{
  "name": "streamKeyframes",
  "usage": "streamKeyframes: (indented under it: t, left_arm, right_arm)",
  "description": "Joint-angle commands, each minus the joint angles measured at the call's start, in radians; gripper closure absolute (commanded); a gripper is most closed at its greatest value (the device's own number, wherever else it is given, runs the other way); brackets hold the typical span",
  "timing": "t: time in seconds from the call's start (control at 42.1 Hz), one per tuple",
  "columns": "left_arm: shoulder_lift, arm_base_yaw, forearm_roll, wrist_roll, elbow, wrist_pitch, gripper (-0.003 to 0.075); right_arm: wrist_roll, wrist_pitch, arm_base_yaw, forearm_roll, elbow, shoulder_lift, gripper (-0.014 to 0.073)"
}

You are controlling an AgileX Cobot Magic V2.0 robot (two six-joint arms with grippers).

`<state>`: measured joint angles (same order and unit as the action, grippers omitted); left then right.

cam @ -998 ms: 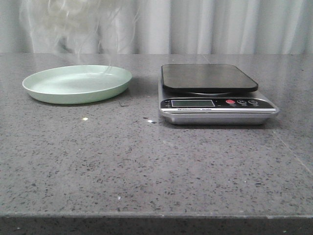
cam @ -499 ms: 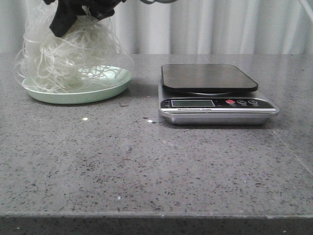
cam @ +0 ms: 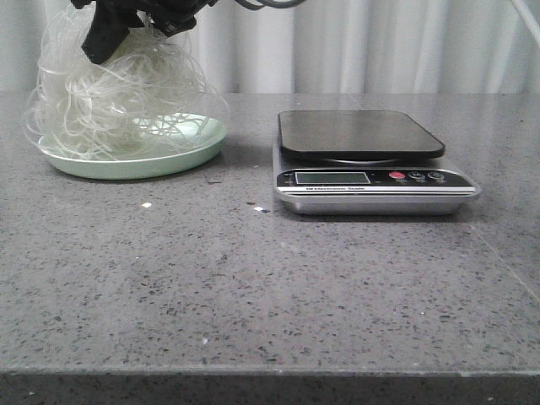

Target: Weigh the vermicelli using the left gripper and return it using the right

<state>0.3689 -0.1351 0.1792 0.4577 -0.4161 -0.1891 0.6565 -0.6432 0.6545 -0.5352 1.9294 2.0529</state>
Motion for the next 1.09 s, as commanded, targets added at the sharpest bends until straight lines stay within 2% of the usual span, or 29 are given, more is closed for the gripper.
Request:
streamKeyframes:
  t: [0.0,0.119,0.309,0.641,0.832,0.903,0.974,1.069]
  left_arm:
    - [0.005,-0.004,0.013,-0.014,-0.03,0.084,0.0575]
    - [0.005,-0.004,0.013,-0.014,-0.03,0.084,0.0575]
    - [0.005,-0.004,0.013,-0.014,-0.03,0.084,0.0575]
    - [0.005,-0.004,0.013,-0.014,-0.03,0.084,0.0575]
    - [0.005,-0.004,0.013,-0.014,-0.03,0.084,0.0575]
    - [0.005,-0.004,0.013,-0.014,-0.03,0.084,0.0575]
    - [0.005,-0.004,0.013,-0.014,-0.03,0.084,0.0575]
    - [0.005,-0.004,0.013,-0.014,-0.03,0.084,0.0575]
  right_arm:
    - [0.009,0.069,-0.001,-0.034,0.045,-0.067,0.0129]
    - [0.009,0.046,-0.004,-0.032,0.045,-0.072,0.0086]
    - [0.007,-0.029,-0.042,-0.031,0.045,-0.084,0.0085]
    - [-0.01,-0.249,-0.139,-0.032,0.046,-0.138,0.0085]
    - [-0.011,-0.299,-0.177,-0.031,0.046,-0.192,0.0094]
    - [-0.011,-0.291,-0.195,-0.031,0.046,-0.222,0.0146]
    - [-0.011,-0.283,-0.221,-0.031,0.046,-0.253,0.0251]
    - [-0.012,-0.282,-0.269,-0.031,0.046,-0.297,0.045]
